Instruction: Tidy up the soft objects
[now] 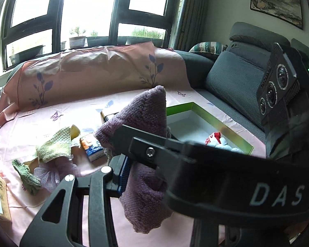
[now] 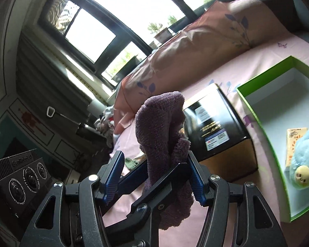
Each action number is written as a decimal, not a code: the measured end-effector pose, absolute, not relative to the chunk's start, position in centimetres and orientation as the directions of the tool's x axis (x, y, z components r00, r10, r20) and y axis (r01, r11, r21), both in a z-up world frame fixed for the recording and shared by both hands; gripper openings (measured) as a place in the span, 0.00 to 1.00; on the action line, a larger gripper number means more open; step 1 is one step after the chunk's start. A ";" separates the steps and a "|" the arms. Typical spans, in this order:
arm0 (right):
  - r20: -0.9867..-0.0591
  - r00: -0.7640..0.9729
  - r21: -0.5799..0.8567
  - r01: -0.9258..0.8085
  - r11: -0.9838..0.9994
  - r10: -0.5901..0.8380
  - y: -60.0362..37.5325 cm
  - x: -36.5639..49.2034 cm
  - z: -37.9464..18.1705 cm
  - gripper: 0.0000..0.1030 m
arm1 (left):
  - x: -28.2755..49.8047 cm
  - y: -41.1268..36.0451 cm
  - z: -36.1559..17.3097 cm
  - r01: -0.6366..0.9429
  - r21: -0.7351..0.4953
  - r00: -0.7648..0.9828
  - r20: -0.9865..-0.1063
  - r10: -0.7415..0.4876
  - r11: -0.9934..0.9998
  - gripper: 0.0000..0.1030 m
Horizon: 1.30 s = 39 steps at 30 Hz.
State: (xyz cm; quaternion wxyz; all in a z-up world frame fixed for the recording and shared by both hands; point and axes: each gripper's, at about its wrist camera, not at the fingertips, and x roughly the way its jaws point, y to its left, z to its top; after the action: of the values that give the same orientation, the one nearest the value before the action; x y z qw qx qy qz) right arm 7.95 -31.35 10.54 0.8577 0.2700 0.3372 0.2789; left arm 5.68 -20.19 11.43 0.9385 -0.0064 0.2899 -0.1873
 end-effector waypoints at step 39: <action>-0.308 0.908 0.740 0.041 0.671 0.285 -47.4 6.0 8.5 0.66 | 8.7 -29.0 11.2 0.529 -0.170 0.679 -0.504 -0.534 0.832 0.96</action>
State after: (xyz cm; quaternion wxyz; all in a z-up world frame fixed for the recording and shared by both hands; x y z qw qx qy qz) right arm 5.95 -47.38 8.52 0.8911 0.3996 0.2037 0.0686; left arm 8.66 -29.05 11.19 0.9162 -0.0051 0.2764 -0.2900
